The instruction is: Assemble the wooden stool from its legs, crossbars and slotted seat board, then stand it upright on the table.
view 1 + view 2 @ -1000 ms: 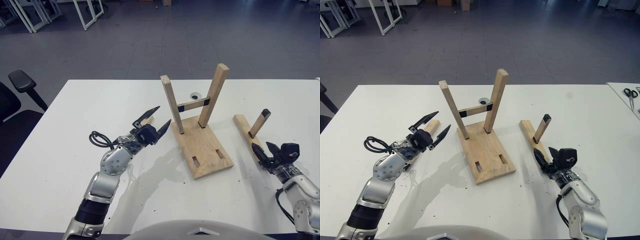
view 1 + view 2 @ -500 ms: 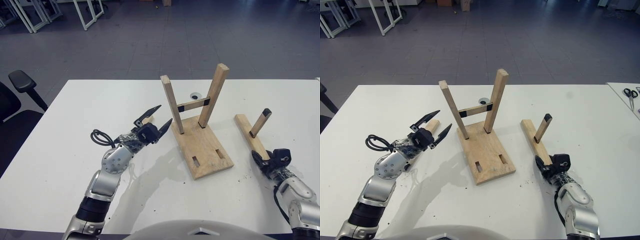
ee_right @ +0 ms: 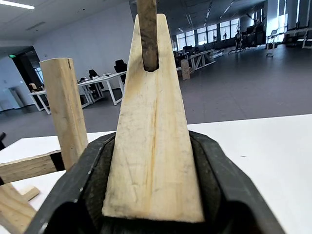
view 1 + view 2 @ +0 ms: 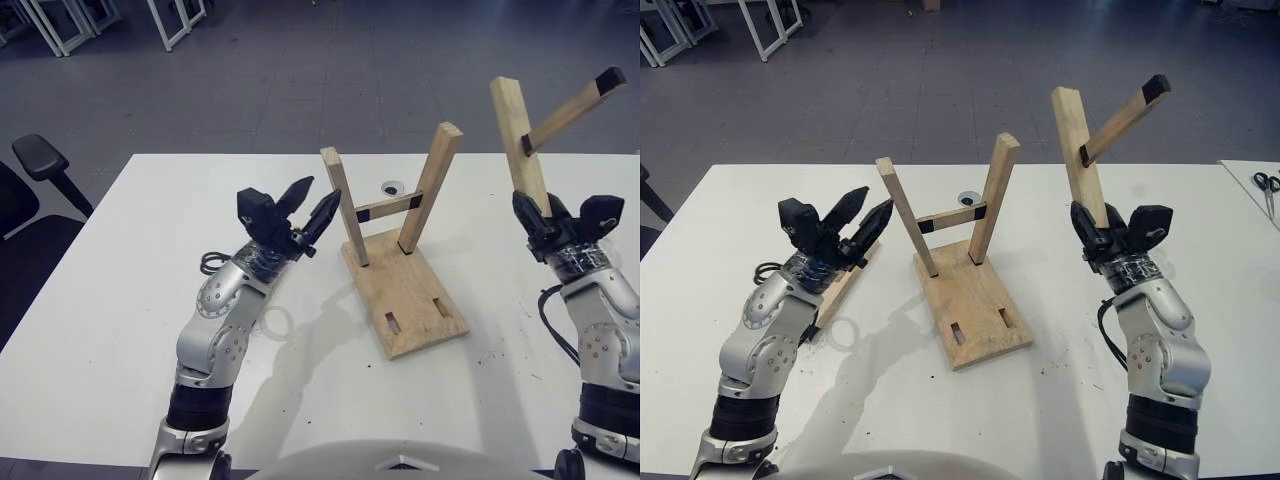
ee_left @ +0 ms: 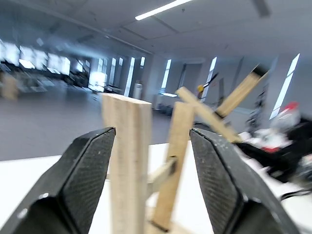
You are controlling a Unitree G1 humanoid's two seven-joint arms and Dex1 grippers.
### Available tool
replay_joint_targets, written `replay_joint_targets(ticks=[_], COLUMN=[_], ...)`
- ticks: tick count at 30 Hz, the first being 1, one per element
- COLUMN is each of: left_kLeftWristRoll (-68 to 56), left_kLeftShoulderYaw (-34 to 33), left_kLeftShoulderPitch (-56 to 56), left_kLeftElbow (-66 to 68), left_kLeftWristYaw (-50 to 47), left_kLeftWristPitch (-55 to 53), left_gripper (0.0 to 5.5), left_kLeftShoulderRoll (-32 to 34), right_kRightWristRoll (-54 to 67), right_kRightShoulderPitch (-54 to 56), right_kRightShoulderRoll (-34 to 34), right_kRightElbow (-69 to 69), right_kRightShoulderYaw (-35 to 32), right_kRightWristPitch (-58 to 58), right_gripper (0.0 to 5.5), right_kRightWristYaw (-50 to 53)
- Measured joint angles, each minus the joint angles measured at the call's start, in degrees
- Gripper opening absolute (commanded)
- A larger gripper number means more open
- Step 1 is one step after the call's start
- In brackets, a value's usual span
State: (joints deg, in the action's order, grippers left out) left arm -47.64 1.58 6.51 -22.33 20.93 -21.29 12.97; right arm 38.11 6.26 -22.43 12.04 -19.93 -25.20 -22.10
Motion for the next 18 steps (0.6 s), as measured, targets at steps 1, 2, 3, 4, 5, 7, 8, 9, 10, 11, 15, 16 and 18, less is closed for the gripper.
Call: replay_joint_targets(ticks=[1, 2, 3, 4, 5, 7, 8, 9, 10, 11, 15, 16, 18], left_kLeftWristRoll=[-7.2, -13.1, -19.5, -26.3, -32.3, -41.6, -44.1, -45.7, -46.5, -47.3, -48.5, -48.4, -48.3], left_kLeftShoulderYaw=[-0.4, -0.8, -1.4, -1.8, -1.9, -1.9, -1.5, -1.2, -1.0, -0.6, -0.3, -0.3, -0.3], left_kLeftShoulderPitch=[0.1, 0.5, 1.2, 2.6, 4.2, 9.1, 10.7, 11.2, 11.6, 12.6, 14.8, 14.9, 15.2], left_kLeftElbow=[-1.2, -2.1, -3.1, -3.9, -4.4, -4.0, -2.8, -1.7, -0.9, 0.1, 1.7, 1.9, 2.5], left_kLeftWristYaw=[-2.1, -4.0, -6.5, -9.4, -12.6, -19.4, -22.0, -23.3, -24.1, -24.8, -25.1, -24.9, -24.1], left_kLeftWristPitch=[-3.4, -6.0, -8.6, -11.0, -13.1, -16.3, -17.5, -18.4, -18.9, -19.4, -19.7, -19.8, -20.0], left_gripper=[3.29, 3.43, 3.58, 3.76, 3.89, 4.28, 4.44, 4.56, 4.74, 4.85, 4.89, 4.89, 4.89], left_kLeftShoulderRoll=[-0.2, -0.2, -0.1, 0.1, 0.5, 0.7, 0.6, 0.5, 0.4, 0.2, -0.8, -0.9, -0.9], right_kRightWristRoll=[2.8, 5.2, 8.5, 12.5, 16.4, 22.8, 24.0, 24.6, 25.6, 27.5, 35.7, 37.5, 40.6], right_kRightShoulderPitch=[0.3, 0.9, 1.8, 3.2, 4.7, 8.7, 10.0, 10.1, 10.2, 10.7, 11.8, 11.8, 12.0], right_kRightShoulderRoll=[0.0, 0.0, 0.0, -0.1, -0.3, -1.1, -1.3, -1.3, -1.3, -1.3, -1.4, -1.4, -1.6], right_kRightElbow=[0.5, 1.2, 2.3, 3.8, 5.5, 8.6, 8.8, 8.5, 8.2, 8.1, 8.4, 8.5, 8.4], right_kRightShoulderYaw=[-0.1, -0.3, -0.6, -0.9, -1.1, -0.7, -0.1, 0.2, 0.4, 0.8, 2.5, 3.0, 3.6], right_kRightWristPitch=[-1.6, -3.1, -4.8, -6.9, -9.1, -12.6, -13.6, -14.3, -15.2, -16.5, -21.1, -22.1, -23.7], right_gripper=[2.01, 2.01, 2.01, 2.01, 2.01, 2.01, 2.01, 2.01, 2.01, 2.01, 2.01, 2.01, 2.01], right_kRightWristYaw=[0.0, 0.1, 0.1, 0.1, 0.1, -0.4, -0.7, -0.6, -0.6, -0.7, -2.5, -2.9, -3.8])
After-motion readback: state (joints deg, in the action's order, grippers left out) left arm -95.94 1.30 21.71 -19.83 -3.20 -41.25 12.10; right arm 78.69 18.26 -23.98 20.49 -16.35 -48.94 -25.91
